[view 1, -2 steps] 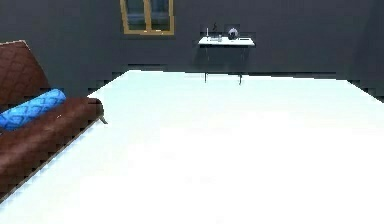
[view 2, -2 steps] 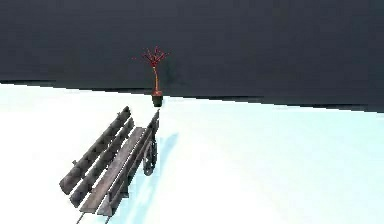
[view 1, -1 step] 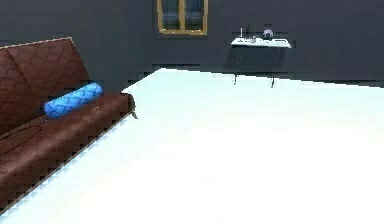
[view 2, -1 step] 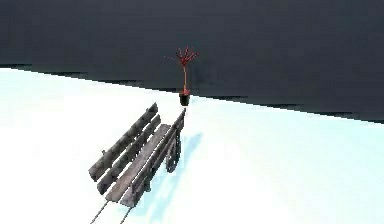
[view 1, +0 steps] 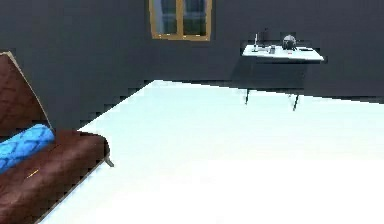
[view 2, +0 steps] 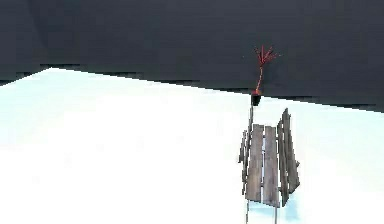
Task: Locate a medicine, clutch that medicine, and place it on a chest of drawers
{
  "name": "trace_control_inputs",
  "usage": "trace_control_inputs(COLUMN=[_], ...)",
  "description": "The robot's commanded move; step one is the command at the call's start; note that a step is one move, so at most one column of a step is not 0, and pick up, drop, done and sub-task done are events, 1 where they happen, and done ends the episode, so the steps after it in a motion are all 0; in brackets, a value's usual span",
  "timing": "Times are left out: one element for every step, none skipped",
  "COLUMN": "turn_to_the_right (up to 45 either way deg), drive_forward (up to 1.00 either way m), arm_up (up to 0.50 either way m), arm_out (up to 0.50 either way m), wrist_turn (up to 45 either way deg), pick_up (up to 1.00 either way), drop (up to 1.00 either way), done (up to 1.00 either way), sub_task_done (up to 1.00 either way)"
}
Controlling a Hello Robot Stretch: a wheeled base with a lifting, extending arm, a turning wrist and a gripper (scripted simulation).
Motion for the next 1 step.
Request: trace_control_inputs(turn_to_the_right=[15.0], drive_forward=[0.00], arm_up=[0.00], arm_out=[0.00], wrist_turn=[0.0], pick_up=[0.00], drop=[0.00], done=[0.00], sub_task_done=[0.00])
